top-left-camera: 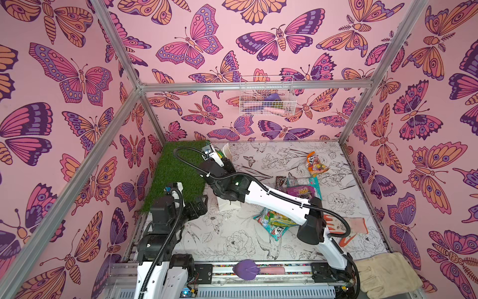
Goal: Place the snacks into the paper bag
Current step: Place the snack in the paper bag.
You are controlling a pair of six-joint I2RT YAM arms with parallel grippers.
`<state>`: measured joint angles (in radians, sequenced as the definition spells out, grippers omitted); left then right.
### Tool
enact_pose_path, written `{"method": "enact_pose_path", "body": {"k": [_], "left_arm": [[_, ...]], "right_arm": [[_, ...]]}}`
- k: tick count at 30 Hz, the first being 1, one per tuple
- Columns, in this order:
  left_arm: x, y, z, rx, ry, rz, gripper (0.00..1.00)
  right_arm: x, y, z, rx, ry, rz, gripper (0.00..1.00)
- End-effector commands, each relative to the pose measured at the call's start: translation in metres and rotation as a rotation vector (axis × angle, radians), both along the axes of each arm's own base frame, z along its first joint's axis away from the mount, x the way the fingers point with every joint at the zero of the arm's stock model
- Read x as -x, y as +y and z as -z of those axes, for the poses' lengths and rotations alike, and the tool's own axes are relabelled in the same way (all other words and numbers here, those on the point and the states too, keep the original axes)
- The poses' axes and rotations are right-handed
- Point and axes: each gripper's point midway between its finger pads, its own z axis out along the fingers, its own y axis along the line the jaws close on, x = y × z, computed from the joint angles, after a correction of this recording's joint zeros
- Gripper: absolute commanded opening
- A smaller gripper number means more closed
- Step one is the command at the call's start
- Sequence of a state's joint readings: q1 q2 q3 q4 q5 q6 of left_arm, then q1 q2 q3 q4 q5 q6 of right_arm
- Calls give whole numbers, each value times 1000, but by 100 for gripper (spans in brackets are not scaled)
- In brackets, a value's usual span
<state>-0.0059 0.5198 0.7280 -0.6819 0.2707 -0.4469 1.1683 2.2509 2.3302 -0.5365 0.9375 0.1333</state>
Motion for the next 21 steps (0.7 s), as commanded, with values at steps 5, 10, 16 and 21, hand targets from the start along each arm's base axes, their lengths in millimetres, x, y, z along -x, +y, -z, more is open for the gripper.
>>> {"method": "enact_pose_path", "body": {"k": [5,10,16,21], "left_arm": [[0,-1,4,5,7,9,100],[0,-1,5,6,9,9,100],[0,-1,5,5,9,8,100],[0,-1,5,4,11,8,100]], "right_arm": [[1,-14,-40,-100,-34,17,0],[3,-15,-42,-103,-34,15,1],[2,-17,-42,-101,-33,17,15],[4,-19,-46,-106,-35,18,19]]}}
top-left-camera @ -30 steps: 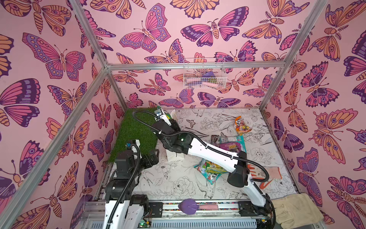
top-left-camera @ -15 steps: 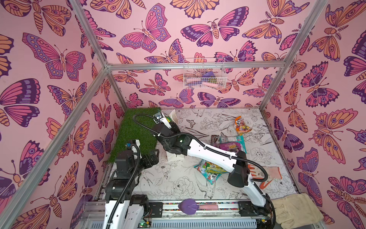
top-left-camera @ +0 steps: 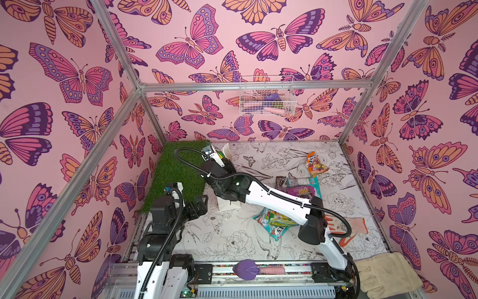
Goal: Place the snacks into the paper bag
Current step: Place the snack in the paper bag.
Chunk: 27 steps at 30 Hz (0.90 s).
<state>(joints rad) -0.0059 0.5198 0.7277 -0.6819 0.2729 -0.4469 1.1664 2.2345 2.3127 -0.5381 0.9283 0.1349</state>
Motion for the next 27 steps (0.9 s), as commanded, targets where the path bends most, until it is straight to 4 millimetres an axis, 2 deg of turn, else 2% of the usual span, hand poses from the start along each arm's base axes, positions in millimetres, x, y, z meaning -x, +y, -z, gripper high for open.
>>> {"method": "enact_pose_path", "body": {"k": [1,6,17,27], "left_arm": [[0,-1,5,4,11,6,100],[0,-1,5,4,11,6,100],[0,0,5,3,9,5,100],[0,-1,5,4,11,6,100]], "right_arm": [[3,-17,-43,-102,-40,24,20],[3,-21,-45,-108,-39,29,26],[6,-25,-48,-121,-29,20,27],[14,-38,-63,-161,-22,5,29]]}}
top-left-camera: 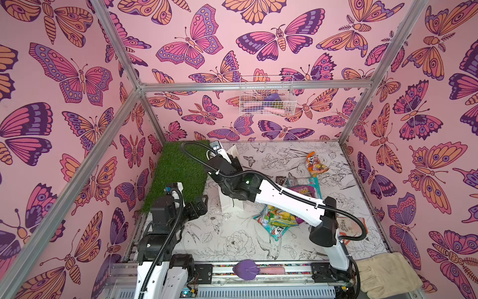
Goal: Place the snacks into the paper bag
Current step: Place the snack in the paper bag.
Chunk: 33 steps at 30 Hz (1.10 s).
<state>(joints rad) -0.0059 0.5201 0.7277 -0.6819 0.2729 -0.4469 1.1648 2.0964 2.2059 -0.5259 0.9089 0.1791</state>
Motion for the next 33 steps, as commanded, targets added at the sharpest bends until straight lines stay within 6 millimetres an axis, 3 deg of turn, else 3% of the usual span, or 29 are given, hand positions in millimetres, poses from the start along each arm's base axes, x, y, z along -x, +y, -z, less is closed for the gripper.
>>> {"method": "enact_pose_path", "body": {"k": [1,11,23,33], "left_arm": [[0,-1,5,4,10,6,100],[0,0,5,2,12,4,100],[0,-1,6,3,13,6,100],[-1,0,6,3,16,3,100]], "right_arm": [[4,-15,-31,-79,-19,4,29],[12,-25,-35,-95,7,-23,37],[26,-51,-37,-117,16,-32,79],[35,-80,-32,-119,7,-5,90]]}}
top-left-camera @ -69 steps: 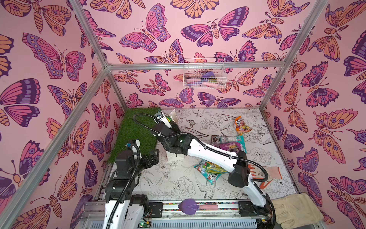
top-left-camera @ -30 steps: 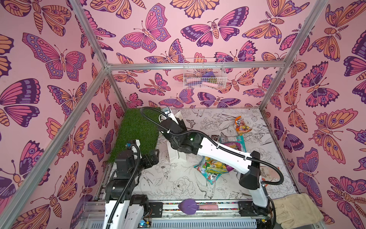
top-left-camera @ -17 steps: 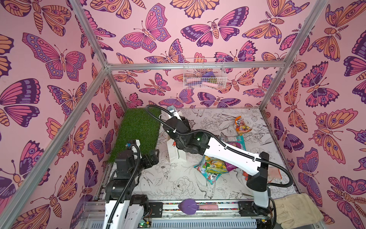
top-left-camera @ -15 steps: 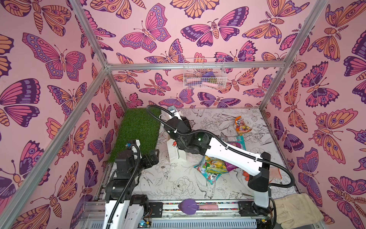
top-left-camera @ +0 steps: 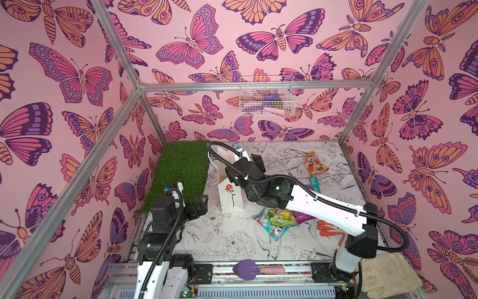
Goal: Place the snacks into the paper bag
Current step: Place the snack in the paper bag, then pick up the snack at the center of the table.
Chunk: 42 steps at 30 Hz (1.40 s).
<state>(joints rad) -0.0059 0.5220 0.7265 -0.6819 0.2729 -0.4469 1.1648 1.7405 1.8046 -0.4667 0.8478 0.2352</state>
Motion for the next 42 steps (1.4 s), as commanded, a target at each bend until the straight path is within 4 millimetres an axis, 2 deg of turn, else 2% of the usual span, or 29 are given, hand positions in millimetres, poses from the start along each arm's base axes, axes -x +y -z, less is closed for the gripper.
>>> {"method": "enact_pose_path", "body": {"k": [1,12,17,18,20,25,42], "left_arm": [[0,0,5,4,13,5,100],[0,-1,5,7,14,6,100],[-1,-2,6,7,18,9,100],[-1,-2,6,7,19,8,100],[-1,-2,7,9,21,11,100],[-1,-3,7,9,25,13,100],[-3,-3,12,12,47,16,100]], "right_arm": [[0,-16,-13,-41,-25,39,90],[4,-48,8,-20,38,61,92],[2,-58,34,-14,110,59,92],[5,-65,28,-33,112,57,92],[6,-70,35,-21,133,63,94],[6,-83,57,10,188,86,97],[15,-127,134,50,428,144,99]]}}
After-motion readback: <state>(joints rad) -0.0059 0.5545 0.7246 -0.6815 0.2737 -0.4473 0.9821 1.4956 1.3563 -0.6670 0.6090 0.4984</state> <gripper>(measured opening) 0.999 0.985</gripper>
